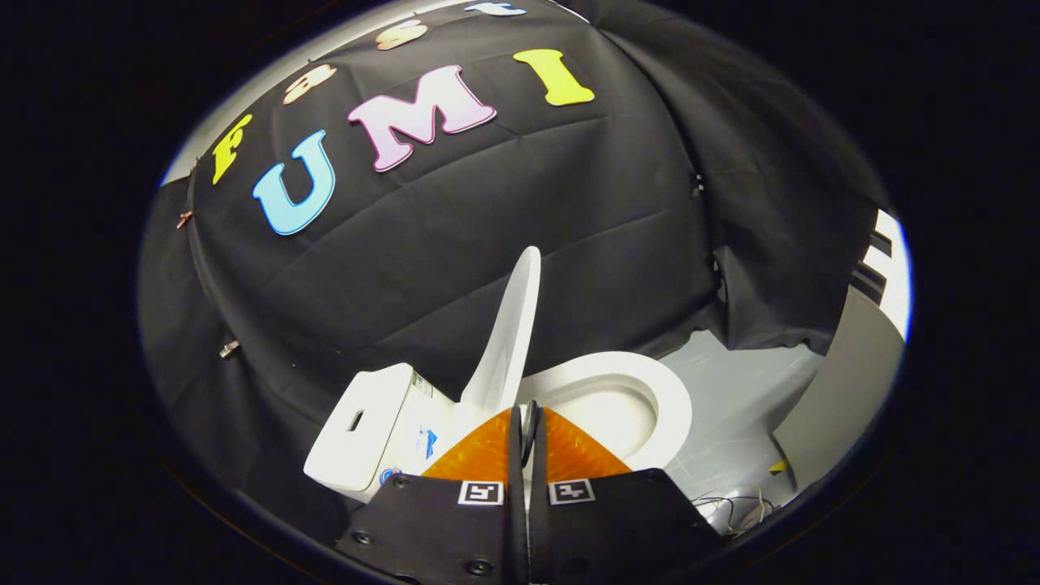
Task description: Open the toilet lid.
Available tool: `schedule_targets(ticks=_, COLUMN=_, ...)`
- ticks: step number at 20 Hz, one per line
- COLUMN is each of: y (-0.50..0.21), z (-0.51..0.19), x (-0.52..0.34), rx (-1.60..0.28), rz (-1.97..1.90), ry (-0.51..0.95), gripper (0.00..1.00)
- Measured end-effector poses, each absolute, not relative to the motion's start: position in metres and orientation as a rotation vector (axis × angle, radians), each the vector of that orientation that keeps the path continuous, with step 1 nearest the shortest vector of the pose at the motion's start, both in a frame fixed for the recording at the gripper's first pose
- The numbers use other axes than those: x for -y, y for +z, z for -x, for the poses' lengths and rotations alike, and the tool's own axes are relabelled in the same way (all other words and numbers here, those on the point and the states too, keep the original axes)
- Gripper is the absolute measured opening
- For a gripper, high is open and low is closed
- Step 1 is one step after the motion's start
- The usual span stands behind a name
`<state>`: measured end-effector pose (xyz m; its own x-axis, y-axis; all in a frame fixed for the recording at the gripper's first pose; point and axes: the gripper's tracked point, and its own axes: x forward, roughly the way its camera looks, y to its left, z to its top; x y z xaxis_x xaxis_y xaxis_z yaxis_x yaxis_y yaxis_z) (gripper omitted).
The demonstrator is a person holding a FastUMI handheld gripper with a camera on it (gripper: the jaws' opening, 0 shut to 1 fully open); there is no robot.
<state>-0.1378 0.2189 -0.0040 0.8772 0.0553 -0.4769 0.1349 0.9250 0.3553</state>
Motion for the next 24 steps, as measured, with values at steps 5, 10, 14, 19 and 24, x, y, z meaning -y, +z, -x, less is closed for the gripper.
schedule_targets(ticks=5, y=0.013, z=0.134, x=-0.247, rx=-0.474, rz=-0.314, ry=-0.053, gripper=0.06)
schedule_targets(ticks=10, y=0.033, z=0.133, x=-0.288, rx=-0.439, rz=-0.274, ry=-0.047, gripper=0.06)
schedule_targets(ticks=14, y=0.054, z=0.135, x=-0.318, rx=-0.413, rz=-0.242, ry=-0.036, gripper=0.06)
schedule_targets(ticks=19, y=0.054, z=0.131, x=-0.362, rx=-0.396, rz=-0.196, ry=-0.01, gripper=0.06)
schedule_targets(ticks=24, y=0.06, z=0.132, x=-0.398, rx=-0.383, rz=-0.133, ry=-0.019, gripper=0.06)
